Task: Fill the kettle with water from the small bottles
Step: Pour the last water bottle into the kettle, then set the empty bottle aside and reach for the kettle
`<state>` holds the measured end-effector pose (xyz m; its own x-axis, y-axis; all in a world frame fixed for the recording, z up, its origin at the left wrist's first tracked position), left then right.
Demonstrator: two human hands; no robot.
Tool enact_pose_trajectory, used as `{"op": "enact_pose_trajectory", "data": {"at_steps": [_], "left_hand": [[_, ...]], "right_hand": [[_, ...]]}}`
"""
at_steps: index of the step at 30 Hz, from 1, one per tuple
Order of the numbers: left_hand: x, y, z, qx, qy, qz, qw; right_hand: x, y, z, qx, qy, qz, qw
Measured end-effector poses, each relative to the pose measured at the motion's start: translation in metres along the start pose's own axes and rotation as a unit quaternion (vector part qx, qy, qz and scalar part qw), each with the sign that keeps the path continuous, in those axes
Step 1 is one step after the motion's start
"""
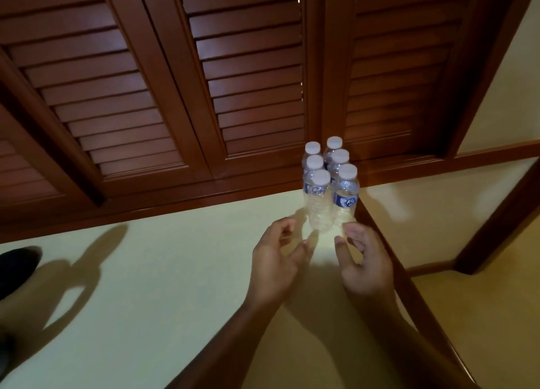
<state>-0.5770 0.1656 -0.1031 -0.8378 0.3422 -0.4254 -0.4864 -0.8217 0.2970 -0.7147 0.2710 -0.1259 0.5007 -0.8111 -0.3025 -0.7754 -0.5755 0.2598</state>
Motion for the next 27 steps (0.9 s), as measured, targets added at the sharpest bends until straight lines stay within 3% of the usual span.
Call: {"op": "enact_pose_trajectory", "data": {"at_steps": [5, 15, 23, 27], "left_hand": [[-0.047, -0.033, -0.010, 0.064, 0.051, 0.007, 0.997], [-0.187, -0.121, -0.039, 0.014, 0.122, 0.124, 0.985], [-0.313, -0.205, -0.055, -0.012, 0.160, 0.227, 0.961], [-0.374, -0.239, -0.072, -0.010, 0.160, 0.257, 0.953]], "right_hand": [[0.030, -0.039, -0.034, -0.046, -0.008, -0.097, 0.994], [0.134, -0.130, -0.108, -0.104, 0.076, -0.280, 0.951], [0.214, -0.218, -0.163, -0.108, 0.110, -0.372, 0.915], [0.252, -0.258, -0.195, -0.075, 0.148, -0.374, 0.913]]}}
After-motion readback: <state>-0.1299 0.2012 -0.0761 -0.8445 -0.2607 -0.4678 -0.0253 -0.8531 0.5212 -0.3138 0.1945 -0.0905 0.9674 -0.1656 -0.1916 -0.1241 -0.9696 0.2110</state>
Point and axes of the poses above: each hand's wrist, its own y-axis towards the middle knuckle, its own x-axis out of the palm, z = x × y, the point moved 2 cm from there along y, towards the middle knuckle, and after that the axes turned 9 degrees about x, right-handed, at the moved point
